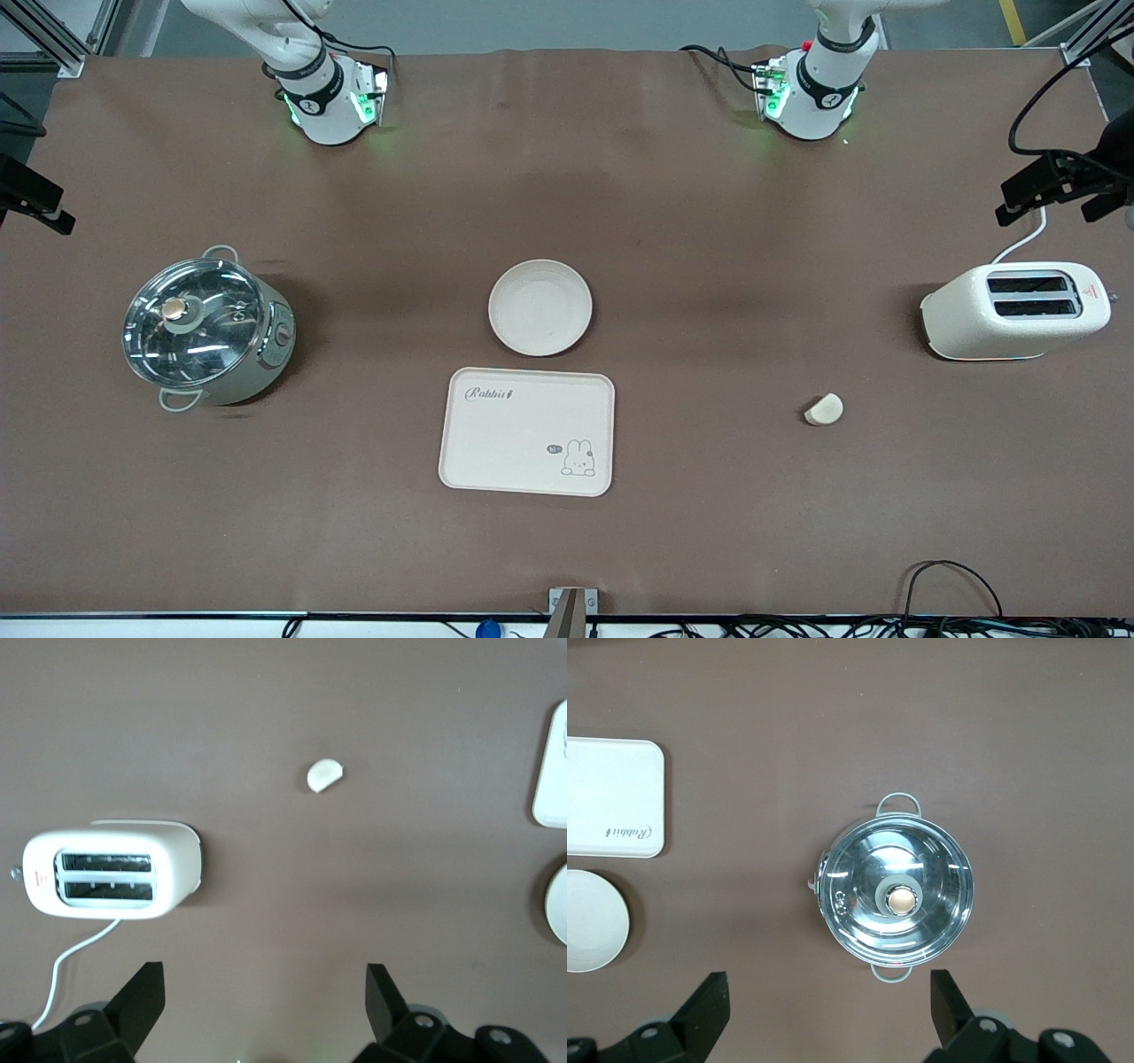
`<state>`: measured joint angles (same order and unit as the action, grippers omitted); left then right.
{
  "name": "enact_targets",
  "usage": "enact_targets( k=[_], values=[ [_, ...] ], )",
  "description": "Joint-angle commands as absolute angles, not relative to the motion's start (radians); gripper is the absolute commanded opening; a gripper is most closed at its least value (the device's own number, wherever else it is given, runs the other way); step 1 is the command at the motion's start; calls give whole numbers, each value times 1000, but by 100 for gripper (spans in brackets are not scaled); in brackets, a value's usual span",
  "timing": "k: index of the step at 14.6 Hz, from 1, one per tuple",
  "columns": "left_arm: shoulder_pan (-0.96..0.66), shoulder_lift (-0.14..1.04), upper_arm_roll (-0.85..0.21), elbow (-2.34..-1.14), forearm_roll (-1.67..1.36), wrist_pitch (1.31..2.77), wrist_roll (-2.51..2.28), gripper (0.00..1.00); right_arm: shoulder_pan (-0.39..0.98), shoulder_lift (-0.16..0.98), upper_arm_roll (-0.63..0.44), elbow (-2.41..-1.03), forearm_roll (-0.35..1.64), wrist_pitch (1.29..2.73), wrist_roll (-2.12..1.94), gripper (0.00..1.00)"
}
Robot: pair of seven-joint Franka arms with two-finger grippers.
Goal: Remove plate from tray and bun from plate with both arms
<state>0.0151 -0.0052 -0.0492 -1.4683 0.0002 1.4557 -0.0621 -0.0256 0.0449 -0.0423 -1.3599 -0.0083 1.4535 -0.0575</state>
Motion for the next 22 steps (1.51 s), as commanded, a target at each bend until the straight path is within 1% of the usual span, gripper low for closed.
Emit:
enact_targets(
  k=[1,6,9,12,14,17,20,22],
  values=[
    [5,-35,-41,-1497,-18,1445,-54,100,-23,35,-40,-1367,-14,1448,-41,100],
    [5,-46,-46,-1505,-21,1434,-63,100,-29,35,-43,-1370,-14,1445,-43,100],
    [5,-80,-48,-1543,-26,1433,-64,100,-57,37,-46,-1371,-2,1434,-48,100],
    [-3,-161,-58,-1646,-28,1459,-64,100,-61,37,-46,-1368,6,1434,-49,100],
    [3,-193,-86,-1684,-28,1462,-69,100,-57,35,-43,-1368,6,1434,-49,100],
    [2,-184,-87,-1666,-26,1462,-49,100,-57,37,-41,-1368,6,1434,-51,100],
    [6,-131,-86,-1599,-25,1453,-49,100,-60,37,-41,-1370,8,1434,-66,100],
    [2,-118,-86,-1583,-14,1453,-51,100,-61,37,-43,-1371,9,1436,-66,100]
  ],
)
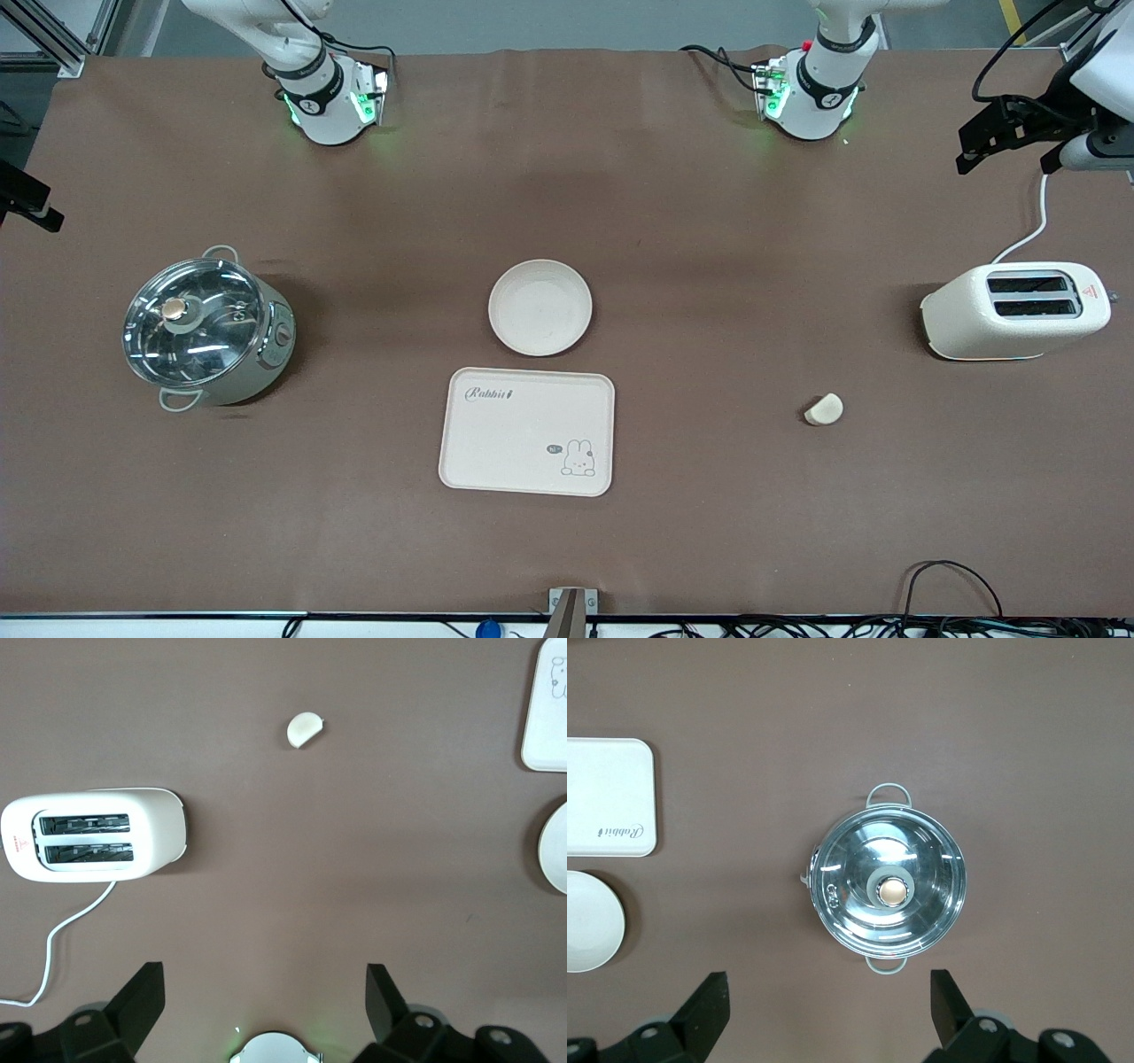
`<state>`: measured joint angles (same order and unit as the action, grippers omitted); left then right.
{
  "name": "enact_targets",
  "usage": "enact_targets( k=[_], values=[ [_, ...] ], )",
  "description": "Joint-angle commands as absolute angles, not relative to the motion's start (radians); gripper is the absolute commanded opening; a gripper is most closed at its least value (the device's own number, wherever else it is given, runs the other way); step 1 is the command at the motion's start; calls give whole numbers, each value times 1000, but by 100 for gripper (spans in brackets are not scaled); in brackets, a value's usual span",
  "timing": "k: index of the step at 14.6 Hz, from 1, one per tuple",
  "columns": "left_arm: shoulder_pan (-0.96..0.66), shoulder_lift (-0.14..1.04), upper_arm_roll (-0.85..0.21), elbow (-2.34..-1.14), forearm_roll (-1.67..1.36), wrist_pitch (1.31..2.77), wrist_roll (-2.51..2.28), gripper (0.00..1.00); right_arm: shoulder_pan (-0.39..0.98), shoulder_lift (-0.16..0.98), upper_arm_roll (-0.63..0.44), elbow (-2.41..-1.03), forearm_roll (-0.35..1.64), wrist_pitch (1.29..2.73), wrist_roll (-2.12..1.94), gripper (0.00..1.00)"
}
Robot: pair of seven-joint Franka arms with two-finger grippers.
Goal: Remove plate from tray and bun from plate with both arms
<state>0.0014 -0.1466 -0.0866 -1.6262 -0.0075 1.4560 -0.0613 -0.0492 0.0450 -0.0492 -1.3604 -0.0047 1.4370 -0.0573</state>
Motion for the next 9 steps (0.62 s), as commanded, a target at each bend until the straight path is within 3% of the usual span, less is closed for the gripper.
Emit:
enact_targets(
  k=[1,9],
  values=[
    [-2,-115,-86,-1582,-12,1453,-52,100,-63,37,-43,-1371,9,1434,-67,100],
    [-2,-114,-87,-1582,-17,1453,-45,100,-54,40,-43,-1373,14,1445,-69,100]
  ],
)
